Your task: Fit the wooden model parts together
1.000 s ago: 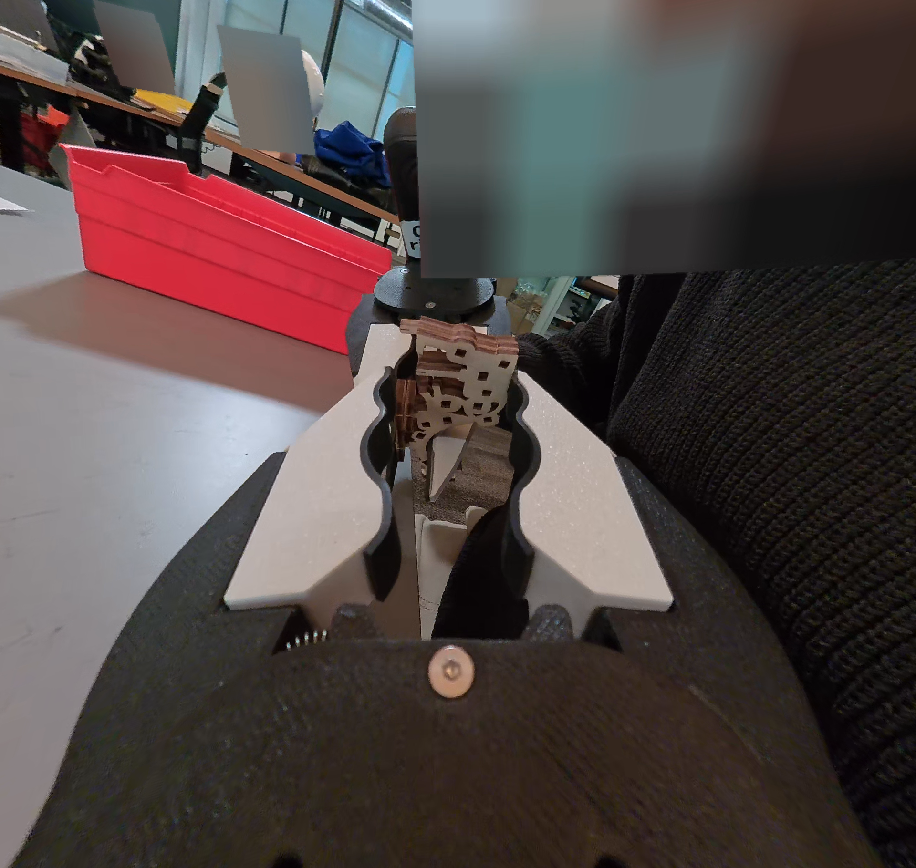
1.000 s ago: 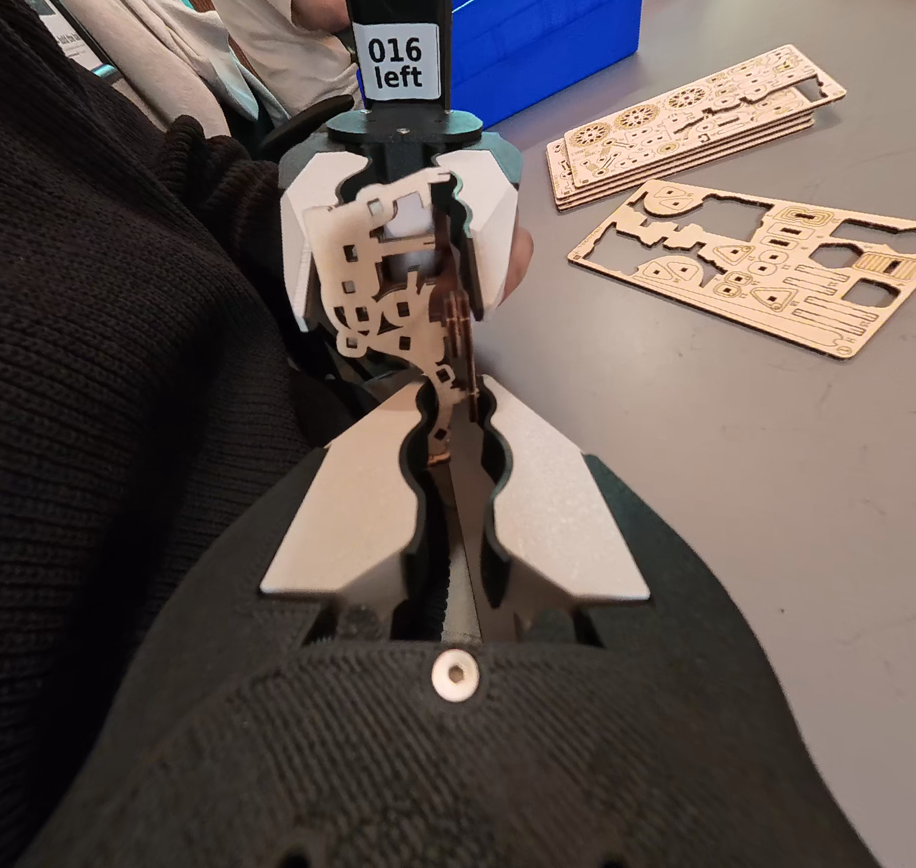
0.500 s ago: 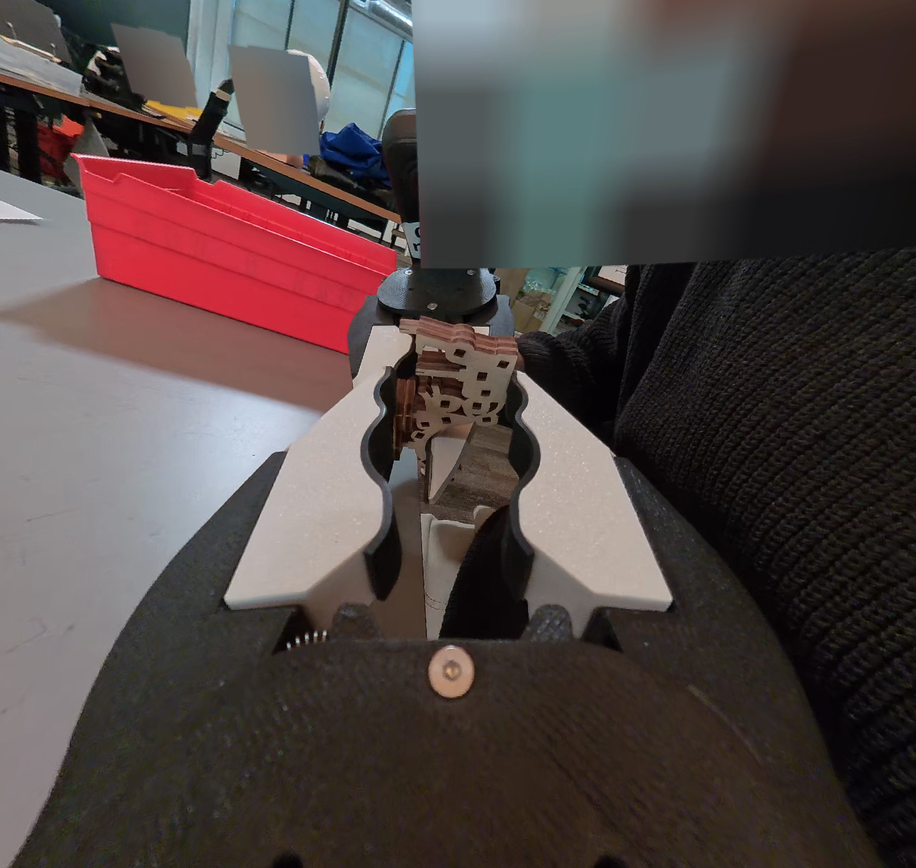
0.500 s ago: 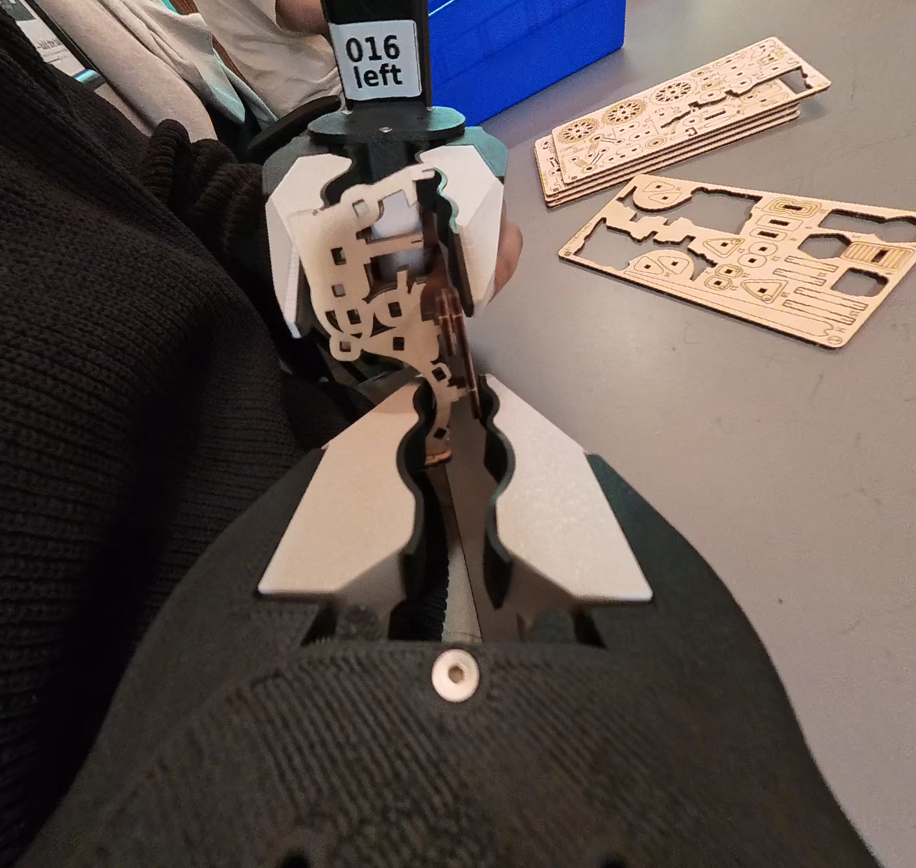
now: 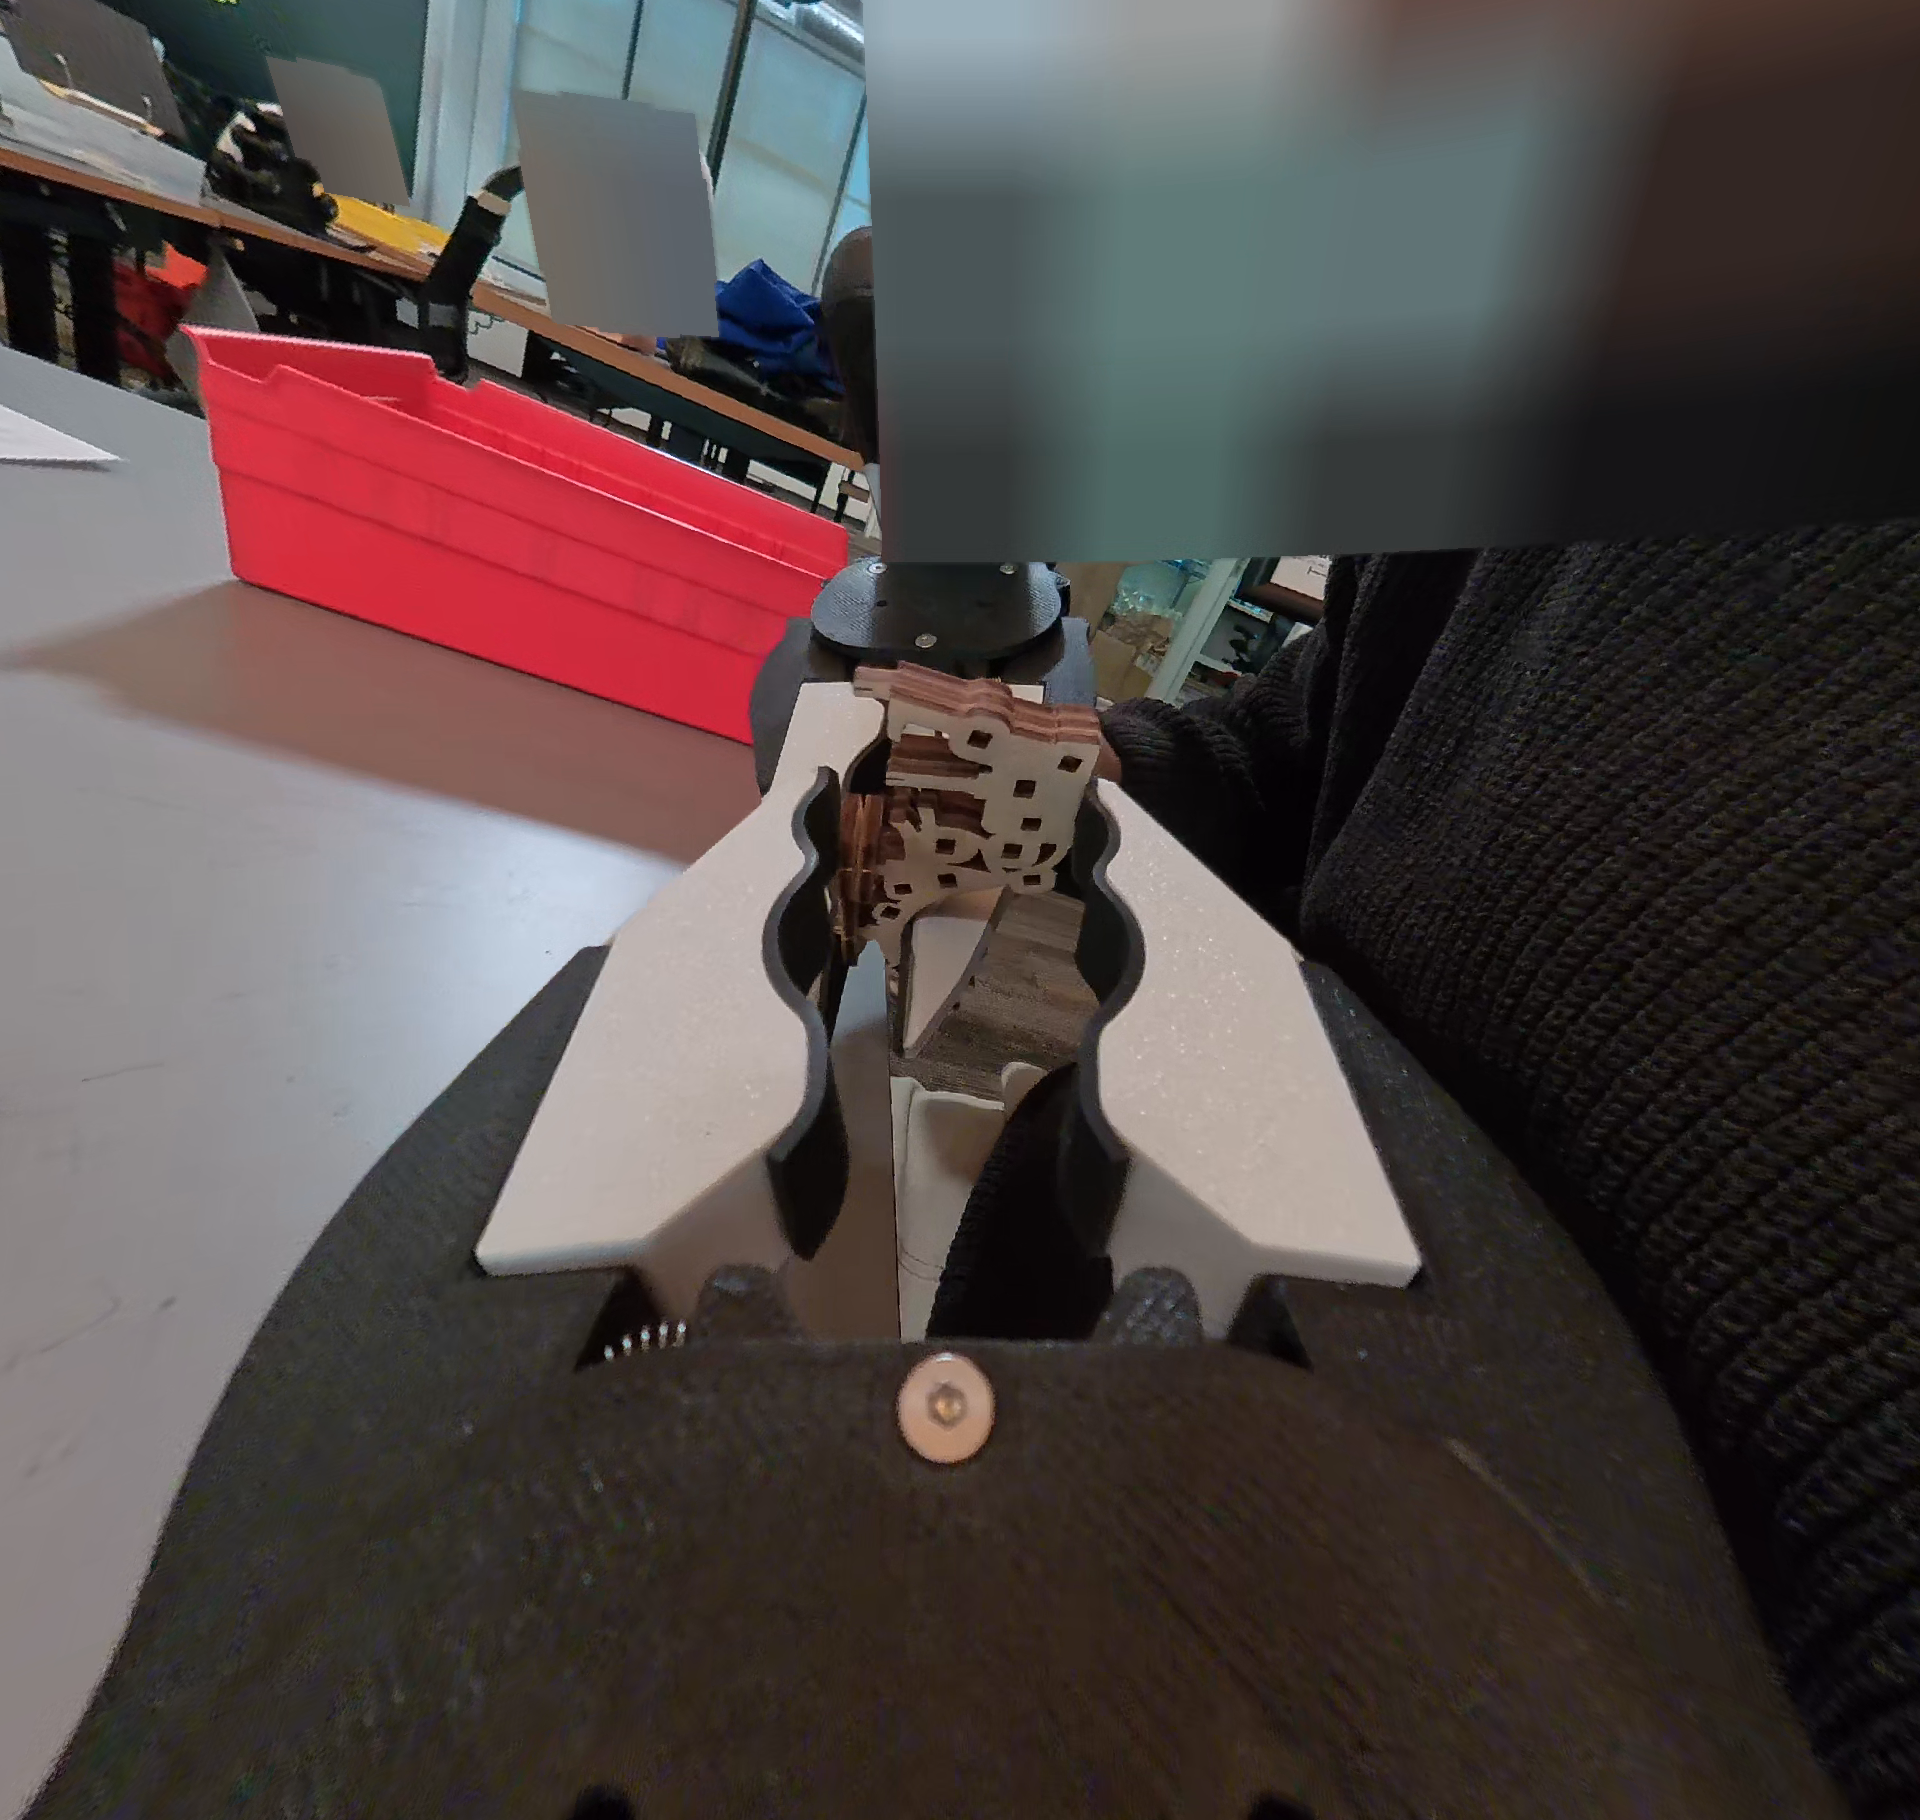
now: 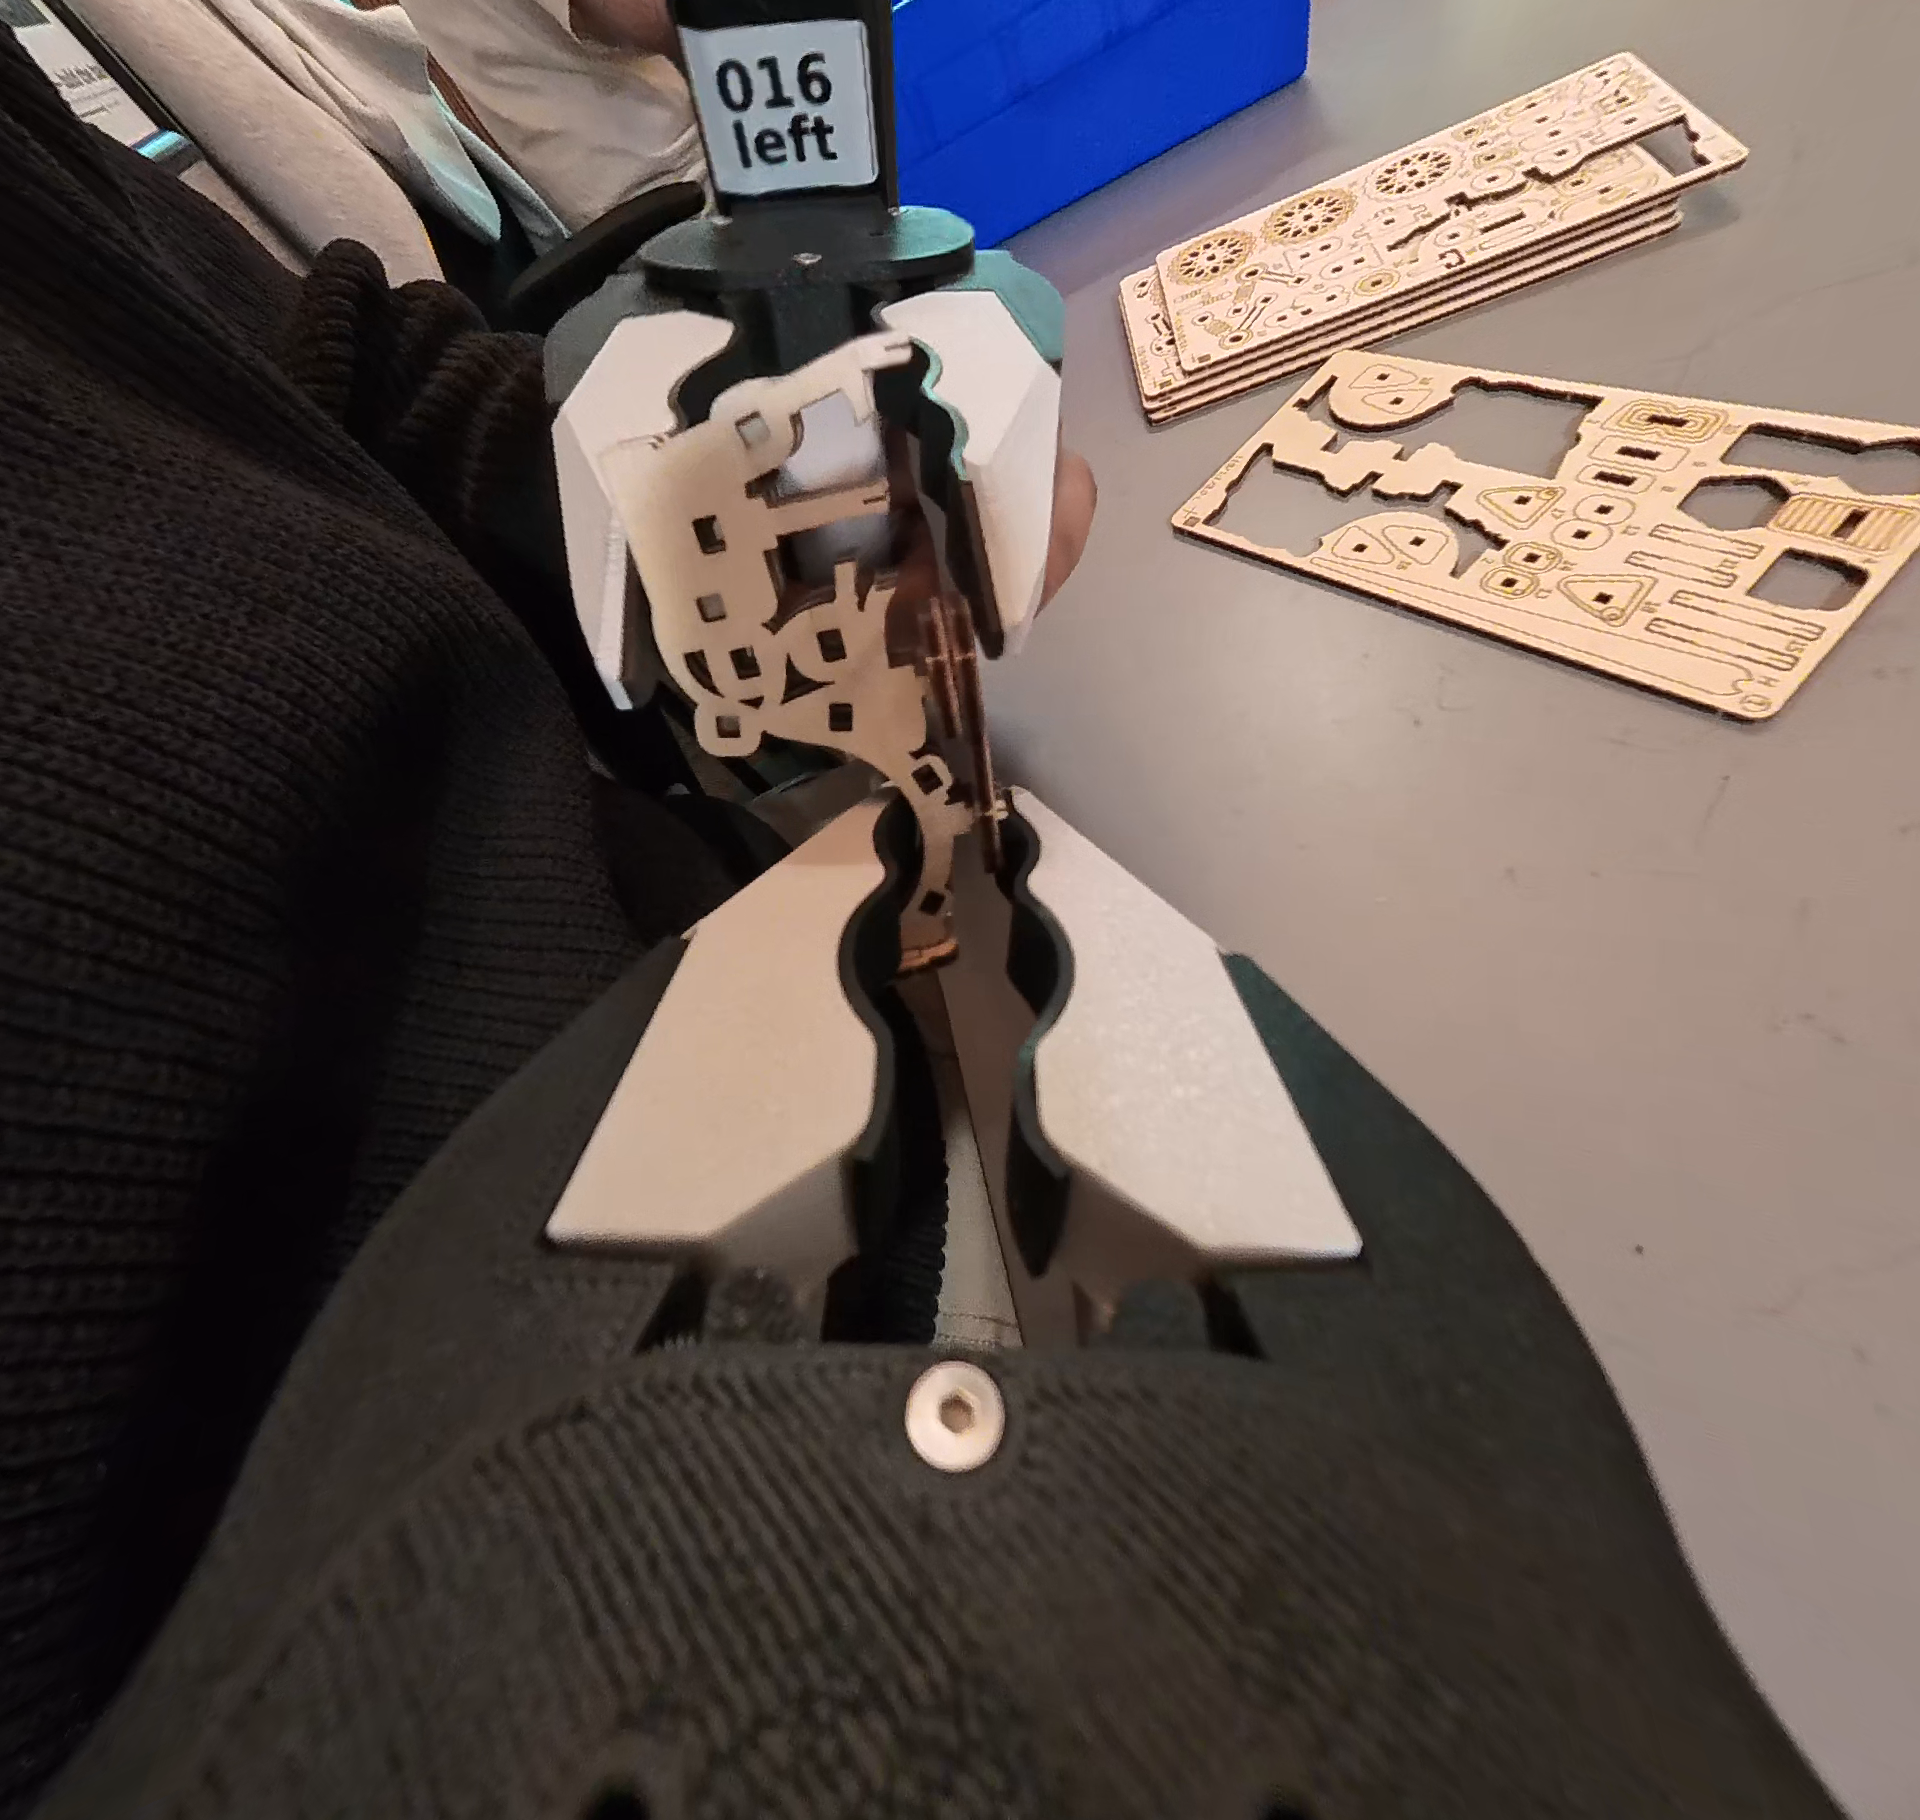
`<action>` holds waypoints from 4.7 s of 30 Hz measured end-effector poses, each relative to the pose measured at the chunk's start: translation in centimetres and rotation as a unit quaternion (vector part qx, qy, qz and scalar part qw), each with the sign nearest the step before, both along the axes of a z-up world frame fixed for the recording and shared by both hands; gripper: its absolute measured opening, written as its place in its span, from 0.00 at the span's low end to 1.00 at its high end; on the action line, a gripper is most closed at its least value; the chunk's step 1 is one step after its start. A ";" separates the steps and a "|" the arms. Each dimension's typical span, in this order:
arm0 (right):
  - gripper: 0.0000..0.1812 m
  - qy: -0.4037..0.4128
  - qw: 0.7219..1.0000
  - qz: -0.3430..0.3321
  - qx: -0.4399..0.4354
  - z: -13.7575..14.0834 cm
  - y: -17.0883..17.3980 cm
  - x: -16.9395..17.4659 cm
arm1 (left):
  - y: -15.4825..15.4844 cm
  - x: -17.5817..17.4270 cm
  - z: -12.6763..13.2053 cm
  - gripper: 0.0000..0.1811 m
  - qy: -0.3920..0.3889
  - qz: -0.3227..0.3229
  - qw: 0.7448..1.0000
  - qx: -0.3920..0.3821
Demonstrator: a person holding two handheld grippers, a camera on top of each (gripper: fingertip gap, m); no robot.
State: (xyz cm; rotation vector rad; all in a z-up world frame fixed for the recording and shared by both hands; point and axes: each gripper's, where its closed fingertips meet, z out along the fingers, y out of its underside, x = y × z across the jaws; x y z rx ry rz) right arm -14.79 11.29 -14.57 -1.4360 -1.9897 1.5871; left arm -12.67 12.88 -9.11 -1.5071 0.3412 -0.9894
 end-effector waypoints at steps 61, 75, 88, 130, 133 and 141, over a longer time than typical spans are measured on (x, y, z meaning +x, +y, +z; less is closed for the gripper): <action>0.07 0.140 0.952 0.047 0.268 1.0 -1.0 -3.7 | -3.0 -2.7 -0.3 0.44 0.047 0.142 0.989 0.018; 0.07 0.150 0.933 0.040 0.324 0.5 -0.5 -3.9 | -3.2 -2.0 0.3 0.32 0.060 0.129 0.989 0.049; 0.07 0.136 0.932 0.023 0.336 -0.2 0.0 -3.3 | -2.8 -0.7 0.0 0.27 0.095 0.096 0.989 0.061; 0.07 0.064 0.987 0.094 0.116 0.0 -3.3 -1.7 | -2.8 -0.2 -0.2 0.26 0.126 0.102 0.985 0.065; 0.07 0.060 0.988 0.098 0.102 0.1 -3.5 -1.6 | -2.8 -0.2 0.0 0.26 0.119 0.103 0.985 0.066; 0.09 0.053 0.992 0.097 0.068 0.3 -3.4 -1.7 | -2.5 -0.5 0.2 0.26 0.100 0.113 0.987 0.062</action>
